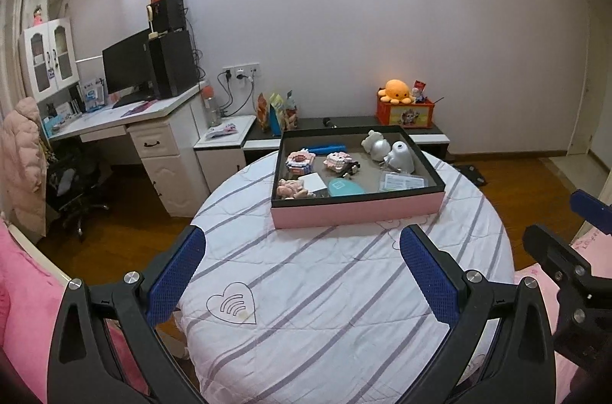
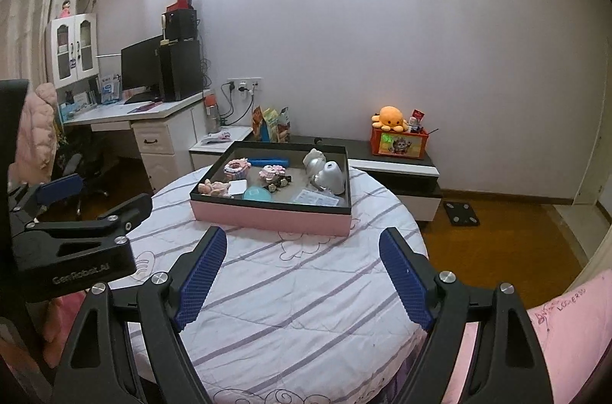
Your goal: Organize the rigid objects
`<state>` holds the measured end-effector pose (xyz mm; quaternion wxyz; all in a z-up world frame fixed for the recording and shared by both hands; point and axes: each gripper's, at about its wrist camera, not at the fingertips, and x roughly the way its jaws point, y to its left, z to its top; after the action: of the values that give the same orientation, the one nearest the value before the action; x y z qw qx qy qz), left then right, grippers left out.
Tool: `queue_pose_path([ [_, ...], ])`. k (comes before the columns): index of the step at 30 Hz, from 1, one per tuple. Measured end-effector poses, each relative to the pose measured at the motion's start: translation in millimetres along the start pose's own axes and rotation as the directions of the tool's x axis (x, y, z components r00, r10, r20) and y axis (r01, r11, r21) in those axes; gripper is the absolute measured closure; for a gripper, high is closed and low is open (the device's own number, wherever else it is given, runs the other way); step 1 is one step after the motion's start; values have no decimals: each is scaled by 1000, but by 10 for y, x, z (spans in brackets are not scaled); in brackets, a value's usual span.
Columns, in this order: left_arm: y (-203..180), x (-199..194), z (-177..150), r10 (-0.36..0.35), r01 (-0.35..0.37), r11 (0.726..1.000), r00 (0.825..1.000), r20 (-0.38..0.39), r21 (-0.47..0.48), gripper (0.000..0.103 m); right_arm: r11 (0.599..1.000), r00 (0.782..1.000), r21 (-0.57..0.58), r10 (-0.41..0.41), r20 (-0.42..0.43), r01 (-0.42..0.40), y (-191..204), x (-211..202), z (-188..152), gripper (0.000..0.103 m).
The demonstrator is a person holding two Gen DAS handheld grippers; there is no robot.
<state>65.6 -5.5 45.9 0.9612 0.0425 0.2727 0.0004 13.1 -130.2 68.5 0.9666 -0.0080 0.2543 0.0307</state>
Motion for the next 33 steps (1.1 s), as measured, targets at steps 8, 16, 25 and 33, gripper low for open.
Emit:
queue_pose_path([
  [8,-9,-20,-48,6,-6,1000,1000,14,-18,0,999,998,40,-8,58,6,-47,-103,-55,19],
  [16,-27,-155,-88,2,-1,1000,990,139,-11,0,999,984,0,-31,175,32,45,-147,-122,19],
  [25,-85,-240,-180,31,-34,999,954,298,7,0,994,939,8,-107,326,111,189,-271,-265,19],
  [33,-6,-385,-305,19,-4,999,891,453,-34,0,990,913,46,-137,383,130,148,-278,-364,19],
])
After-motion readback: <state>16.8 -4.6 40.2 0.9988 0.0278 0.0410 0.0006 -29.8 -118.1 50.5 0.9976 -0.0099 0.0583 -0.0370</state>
